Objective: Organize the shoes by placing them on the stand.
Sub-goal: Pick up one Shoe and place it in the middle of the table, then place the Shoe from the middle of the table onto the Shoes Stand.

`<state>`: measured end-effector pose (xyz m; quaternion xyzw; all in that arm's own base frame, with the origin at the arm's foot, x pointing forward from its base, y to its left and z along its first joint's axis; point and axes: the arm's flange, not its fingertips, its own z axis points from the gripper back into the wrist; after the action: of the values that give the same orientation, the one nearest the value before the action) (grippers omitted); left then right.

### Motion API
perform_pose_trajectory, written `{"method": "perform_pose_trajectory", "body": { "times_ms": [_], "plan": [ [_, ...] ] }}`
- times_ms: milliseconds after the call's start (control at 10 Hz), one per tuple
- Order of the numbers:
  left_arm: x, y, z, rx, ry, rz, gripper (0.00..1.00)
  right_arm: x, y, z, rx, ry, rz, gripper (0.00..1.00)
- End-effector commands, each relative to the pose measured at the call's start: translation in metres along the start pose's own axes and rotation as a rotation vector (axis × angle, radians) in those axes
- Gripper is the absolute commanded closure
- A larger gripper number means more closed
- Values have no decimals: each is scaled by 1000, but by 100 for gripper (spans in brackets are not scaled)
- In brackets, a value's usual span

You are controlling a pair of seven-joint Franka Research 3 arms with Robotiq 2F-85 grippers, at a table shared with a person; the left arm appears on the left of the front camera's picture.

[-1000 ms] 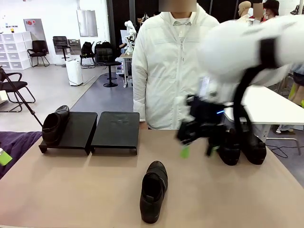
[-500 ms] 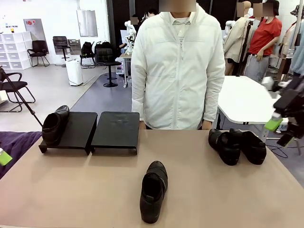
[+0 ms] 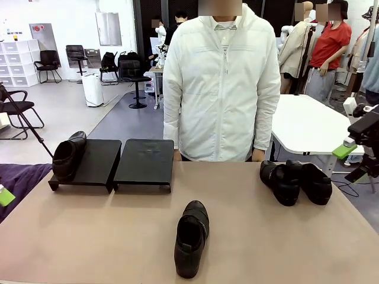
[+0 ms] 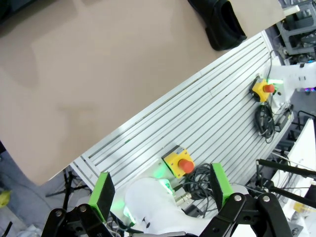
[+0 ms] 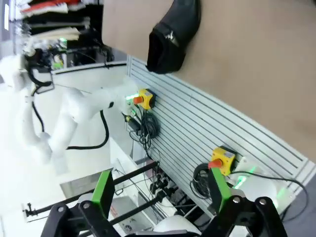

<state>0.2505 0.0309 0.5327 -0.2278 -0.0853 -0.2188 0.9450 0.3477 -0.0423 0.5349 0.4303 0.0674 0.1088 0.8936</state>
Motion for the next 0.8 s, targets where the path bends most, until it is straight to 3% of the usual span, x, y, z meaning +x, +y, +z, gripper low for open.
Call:
{"method": "perform_pose_trajectory", "body": {
  "times_ms": [0, 700],
  "plan": [
    [-2, 3, 2, 1, 9, -21, 0, 1, 4, 6, -21, 28, 14, 0],
    [-2, 3, 2, 1, 9, -21, 0, 1, 4, 6, -21, 28, 14, 0]
  ]
}}
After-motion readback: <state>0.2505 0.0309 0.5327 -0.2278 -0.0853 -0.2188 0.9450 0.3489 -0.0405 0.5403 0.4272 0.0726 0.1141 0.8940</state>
